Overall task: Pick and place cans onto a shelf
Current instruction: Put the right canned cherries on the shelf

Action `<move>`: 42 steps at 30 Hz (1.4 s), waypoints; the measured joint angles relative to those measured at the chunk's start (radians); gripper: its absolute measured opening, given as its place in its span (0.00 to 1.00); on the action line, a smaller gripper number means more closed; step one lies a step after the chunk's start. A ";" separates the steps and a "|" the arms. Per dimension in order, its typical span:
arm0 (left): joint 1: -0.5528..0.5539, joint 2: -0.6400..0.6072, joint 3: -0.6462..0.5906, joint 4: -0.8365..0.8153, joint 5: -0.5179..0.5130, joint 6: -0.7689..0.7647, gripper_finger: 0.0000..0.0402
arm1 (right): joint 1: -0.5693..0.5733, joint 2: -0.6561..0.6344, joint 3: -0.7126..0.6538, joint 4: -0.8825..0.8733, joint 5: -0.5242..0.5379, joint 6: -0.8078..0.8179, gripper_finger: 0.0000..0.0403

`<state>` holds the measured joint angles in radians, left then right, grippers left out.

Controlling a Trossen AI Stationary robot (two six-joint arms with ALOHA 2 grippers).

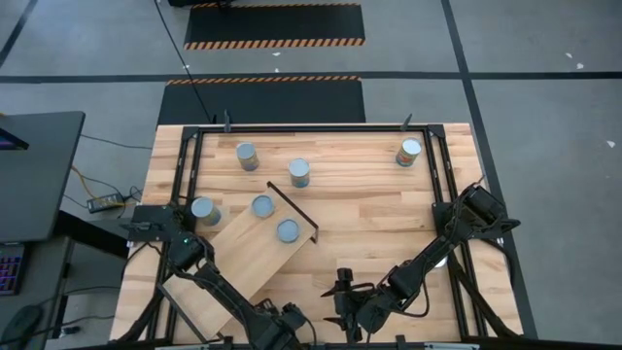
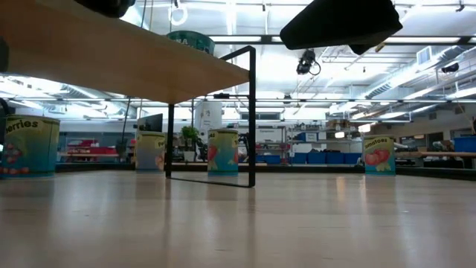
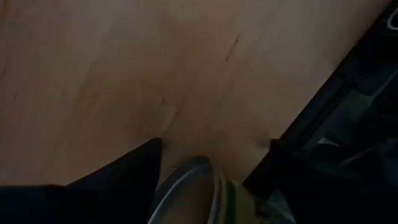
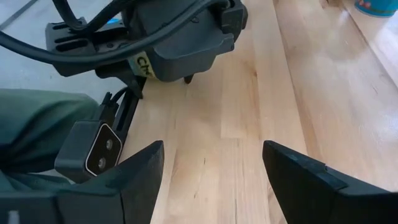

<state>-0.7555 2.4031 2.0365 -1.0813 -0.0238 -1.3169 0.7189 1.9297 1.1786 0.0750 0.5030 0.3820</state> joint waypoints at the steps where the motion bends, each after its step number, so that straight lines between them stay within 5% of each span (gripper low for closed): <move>1: 0.000 0.000 0.000 -0.003 0.000 0.003 0.72 | 0.000 0.000 0.000 0.001 0.000 0.000 0.69; 14: 0.013 -0.004 0.000 -0.051 -0.050 0.071 0.47 | 0.000 0.000 0.000 0.003 0.000 0.000 0.69; 22: 0.031 -0.125 0.001 -0.073 -0.120 0.028 0.59 | 0.000 0.000 0.000 0.001 0.000 0.000 0.69; 29: -0.036 -0.216 0.001 -0.040 -0.081 -0.236 0.72 | 0.000 0.000 0.000 -0.001 -0.007 -0.060 0.69; 34: -0.083 -0.220 0.001 -0.040 -0.061 -0.477 0.73 | 0.000 0.000 0.000 -0.001 -0.007 -0.104 0.69; 42: -0.085 -0.195 0.001 -0.039 -0.062 -0.639 0.73 | 0.000 0.000 0.000 -0.001 -0.008 -0.143 0.69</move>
<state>-0.8406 2.2085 2.0373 -1.1199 -0.0862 -1.9559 0.7193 1.9301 1.1786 0.0738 0.4950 0.2394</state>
